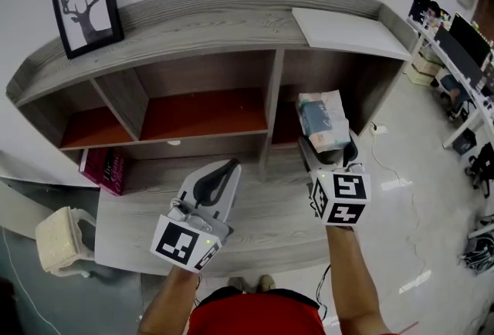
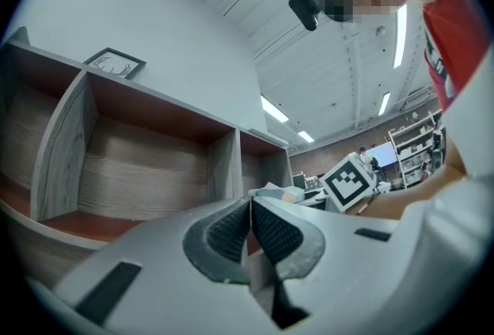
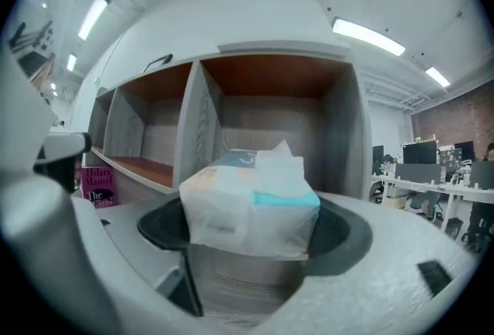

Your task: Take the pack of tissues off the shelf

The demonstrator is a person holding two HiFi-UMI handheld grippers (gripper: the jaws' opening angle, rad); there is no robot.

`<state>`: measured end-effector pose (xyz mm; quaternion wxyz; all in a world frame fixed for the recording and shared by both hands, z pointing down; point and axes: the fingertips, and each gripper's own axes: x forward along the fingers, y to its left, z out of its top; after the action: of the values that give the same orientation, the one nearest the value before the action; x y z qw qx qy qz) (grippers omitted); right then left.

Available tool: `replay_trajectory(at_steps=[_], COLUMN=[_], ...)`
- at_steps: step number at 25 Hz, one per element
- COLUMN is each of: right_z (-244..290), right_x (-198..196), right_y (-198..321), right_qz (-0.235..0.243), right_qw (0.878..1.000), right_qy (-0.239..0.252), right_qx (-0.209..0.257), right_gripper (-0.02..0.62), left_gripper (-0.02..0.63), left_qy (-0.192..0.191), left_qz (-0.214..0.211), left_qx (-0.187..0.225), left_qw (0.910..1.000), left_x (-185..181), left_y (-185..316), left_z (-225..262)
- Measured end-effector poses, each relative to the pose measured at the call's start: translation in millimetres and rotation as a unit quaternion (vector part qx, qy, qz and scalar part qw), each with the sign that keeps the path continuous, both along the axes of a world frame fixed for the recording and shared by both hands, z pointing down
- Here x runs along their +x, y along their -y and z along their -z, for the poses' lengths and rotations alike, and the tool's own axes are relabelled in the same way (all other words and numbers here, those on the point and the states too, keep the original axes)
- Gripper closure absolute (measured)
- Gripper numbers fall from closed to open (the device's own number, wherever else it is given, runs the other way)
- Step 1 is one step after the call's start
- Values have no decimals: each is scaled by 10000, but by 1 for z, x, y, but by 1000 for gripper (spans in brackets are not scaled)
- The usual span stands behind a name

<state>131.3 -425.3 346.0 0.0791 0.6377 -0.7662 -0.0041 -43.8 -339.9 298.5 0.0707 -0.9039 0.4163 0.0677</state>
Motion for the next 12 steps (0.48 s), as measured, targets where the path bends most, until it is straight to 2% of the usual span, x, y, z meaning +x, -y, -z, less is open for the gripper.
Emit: replay_trajectory(at_steps=[12], right_z=[30], right_x=[-13], right_y=[-95], right_qz=[351], right_qw=[9985], right_qy=[57], right_qx=[410], right_gripper=[183], left_gripper=[595], left_qy=[-110], left_qz=[-159], left_qx=[119], left_qw=[9997], left_x=[10], left_y=[-39], left_z=[12])
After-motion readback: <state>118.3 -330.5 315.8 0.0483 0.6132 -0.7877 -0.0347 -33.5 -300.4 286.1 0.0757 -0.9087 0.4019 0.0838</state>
